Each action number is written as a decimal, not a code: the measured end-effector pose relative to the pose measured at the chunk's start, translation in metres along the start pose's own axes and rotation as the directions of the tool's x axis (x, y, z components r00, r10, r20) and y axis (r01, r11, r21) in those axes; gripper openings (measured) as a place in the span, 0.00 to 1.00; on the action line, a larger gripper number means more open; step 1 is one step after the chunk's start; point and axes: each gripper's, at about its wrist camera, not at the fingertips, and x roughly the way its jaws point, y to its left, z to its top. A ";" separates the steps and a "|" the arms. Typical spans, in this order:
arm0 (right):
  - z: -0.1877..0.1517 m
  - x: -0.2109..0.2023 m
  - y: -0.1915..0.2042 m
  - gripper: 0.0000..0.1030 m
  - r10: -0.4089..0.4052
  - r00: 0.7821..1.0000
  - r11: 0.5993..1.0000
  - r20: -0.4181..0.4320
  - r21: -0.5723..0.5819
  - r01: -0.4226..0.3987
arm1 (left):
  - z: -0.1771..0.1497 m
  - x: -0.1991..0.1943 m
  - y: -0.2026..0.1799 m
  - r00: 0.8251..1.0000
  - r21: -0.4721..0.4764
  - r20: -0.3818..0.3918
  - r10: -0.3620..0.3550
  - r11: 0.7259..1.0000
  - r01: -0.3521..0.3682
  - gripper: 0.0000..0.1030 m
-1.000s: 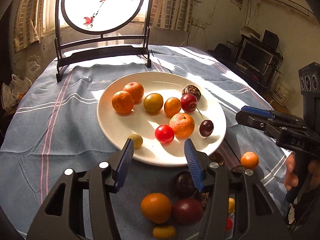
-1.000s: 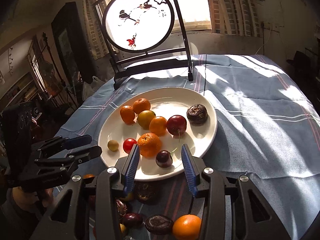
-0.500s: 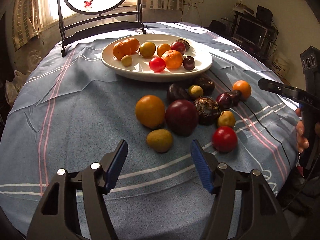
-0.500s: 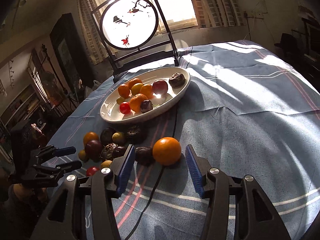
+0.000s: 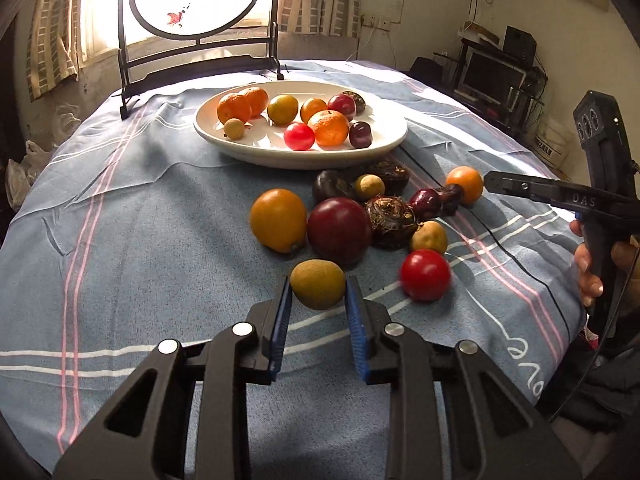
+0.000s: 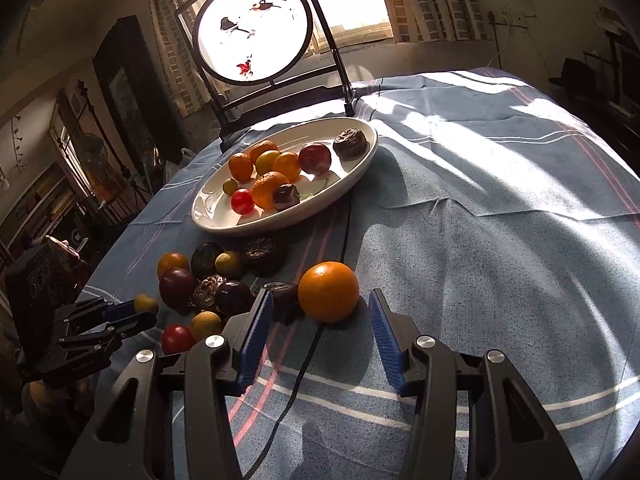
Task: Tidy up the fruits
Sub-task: 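Grasp a yellow-brown round fruit with the left tool while the right tool grasps a large orange, then place the yellow-brown fruit on the plate while the right tool releases the orange there, then grasp a large orange with the left tool while the right tool grasps a dark brown fruit, then lower the large orange onto the plate while the right tool releases the dark fruit there, then grasp a red apple with the left tool while the right tool grasps a dark red plum, then place the red apple on the plate while the right tool releases the plum there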
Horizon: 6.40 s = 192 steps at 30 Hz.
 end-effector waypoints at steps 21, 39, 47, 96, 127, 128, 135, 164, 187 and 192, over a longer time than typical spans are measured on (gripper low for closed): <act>0.014 0.000 -0.001 0.37 0.074 0.997 0.995 0.000 0.060 -0.073 | 0.002 -0.021 0.009 0.998 -0.062 0.050 -0.034 0.997 0.037 0.25; 0.120 0.062 0.008 0.39 0.035 0.999 0.997 0.019 0.067 -0.036 | 0.132 0.059 0.042 1.000 -0.082 0.007 0.010 0.997 -0.009 0.45; 0.085 0.021 0.018 0.51 -0.005 0.998 1.000 0.068 -0.023 0.007 | 0.101 0.018 0.027 0.999 -0.027 0.053 0.010 1.000 -0.008 0.54; 0.018 0.044 0.029 0.51 0.019 0.987 0.996 -0.157 -0.082 -0.032 | 0.032 -0.020 0.031 1.000 -0.031 0.013 -0.026 0.999 0.026 0.39; 0.126 0.063 0.020 0.43 0.020 1.000 1.000 -0.002 0.007 -0.020 | 0.133 0.048 0.033 1.000 -0.043 0.016 -0.023 0.999 0.024 0.47; 0.126 0.061 0.020 0.49 0.014 1.000 1.000 0.007 0.010 -0.014 | 0.134 0.049 0.037 1.000 -0.065 0.022 -0.018 0.998 0.020 0.56; 0.089 0.031 0.026 0.50 0.028 1.000 0.999 -0.007 -0.043 -0.029 | 0.107 0.020 0.041 0.998 -0.081 0.039 -0.040 0.996 0.044 0.59; 0.023 0.028 0.040 0.28 0.159 0.985 0.984 -0.068 -0.065 -0.163 | 0.044 0.016 0.002 0.997 0.047 -0.071 -0.016 0.999 0.019 0.64; 0.020 0.005 -0.004 0.28 0.207 0.978 0.978 0.029 0.033 -0.207 | 0.047 0.000 0.001 1.000 0.038 -0.007 -0.026 0.999 0.026 0.37; 0.062 -0.001 0.008 0.28 0.166 0.985 0.986 0.052 0.007 -0.167 | 0.077 -0.010 0.012 0.999 0.029 0.037 -0.018 0.999 0.017 0.38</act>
